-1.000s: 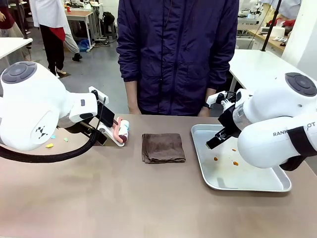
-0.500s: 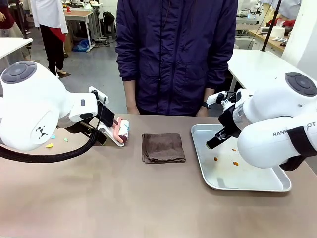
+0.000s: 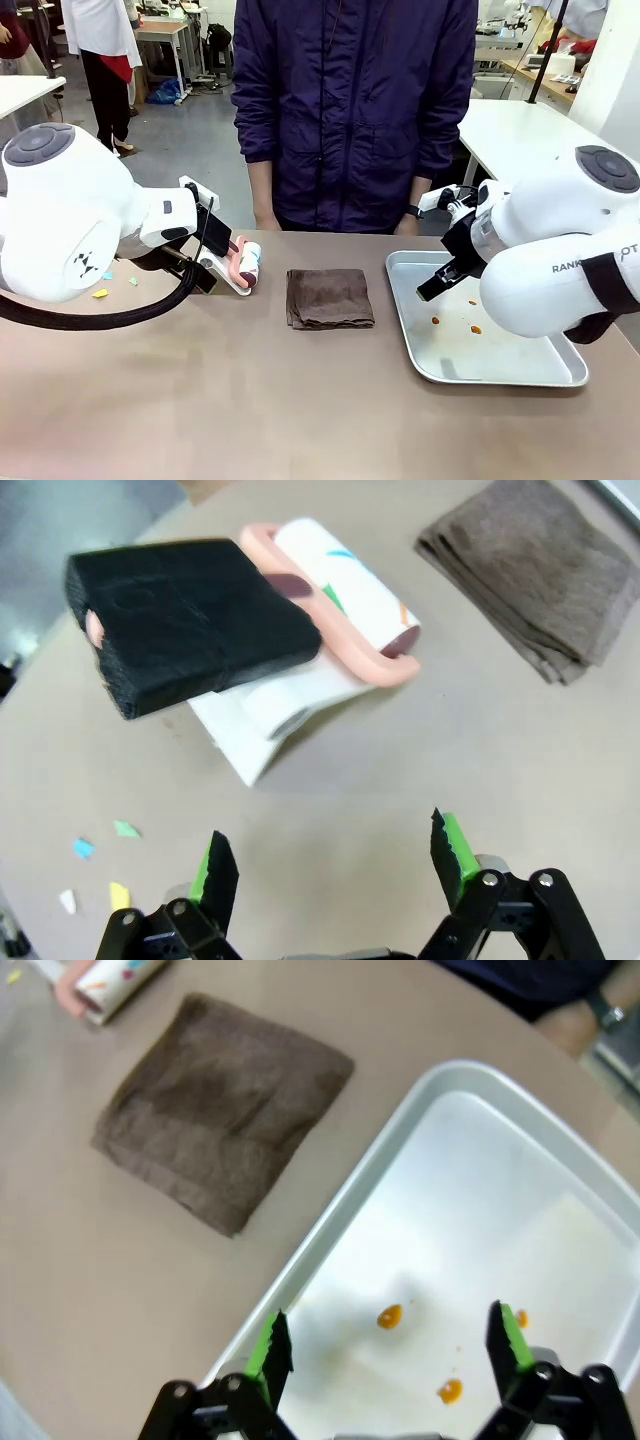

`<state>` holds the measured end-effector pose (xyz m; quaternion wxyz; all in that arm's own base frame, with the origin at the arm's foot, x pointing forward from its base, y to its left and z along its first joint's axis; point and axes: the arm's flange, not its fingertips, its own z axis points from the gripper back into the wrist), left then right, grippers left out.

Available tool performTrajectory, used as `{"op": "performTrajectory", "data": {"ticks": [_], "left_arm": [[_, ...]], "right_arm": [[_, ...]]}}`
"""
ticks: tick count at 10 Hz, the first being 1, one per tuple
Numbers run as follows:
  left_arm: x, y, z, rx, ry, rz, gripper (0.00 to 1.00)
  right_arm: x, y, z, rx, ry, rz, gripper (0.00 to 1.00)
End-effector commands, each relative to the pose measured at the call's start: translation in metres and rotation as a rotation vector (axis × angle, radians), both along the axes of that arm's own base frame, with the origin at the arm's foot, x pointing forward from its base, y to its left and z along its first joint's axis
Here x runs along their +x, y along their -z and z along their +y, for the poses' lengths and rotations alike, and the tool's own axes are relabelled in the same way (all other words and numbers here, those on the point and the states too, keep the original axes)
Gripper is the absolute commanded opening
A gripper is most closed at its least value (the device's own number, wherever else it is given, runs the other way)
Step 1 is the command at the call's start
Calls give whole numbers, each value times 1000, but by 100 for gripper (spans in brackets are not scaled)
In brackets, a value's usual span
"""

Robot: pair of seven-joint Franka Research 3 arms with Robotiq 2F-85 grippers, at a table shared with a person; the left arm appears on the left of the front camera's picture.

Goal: Clean the surface of the table.
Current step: Hold the Lint Roller with your left hand and the towel with your right hand.

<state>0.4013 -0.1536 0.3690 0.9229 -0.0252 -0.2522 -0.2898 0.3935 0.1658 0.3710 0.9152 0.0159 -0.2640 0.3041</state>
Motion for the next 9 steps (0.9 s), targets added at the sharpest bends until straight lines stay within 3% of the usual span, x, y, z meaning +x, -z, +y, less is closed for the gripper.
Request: {"op": "performTrajectory", "data": {"ticks": [1,3,5,6,9], "left_arm": [[-4,-28,14,-109,-66,241,100],[-20,-63,32,-242,-186,409,100],[-35,-89,71,-369,-223,407,100],[-45,-98,99,-392,-278,370,100],[-82,-108,211,-687,-332,306,100]], "right_arm": [[-15,-25,-13,108,127,177,100],[-37,-50,-34,336,210,302,100],[-60,-57,-53,510,260,397,100],[-77,-57,-63,624,258,437,100],[-138,-42,-110,868,332,439,100]]}}
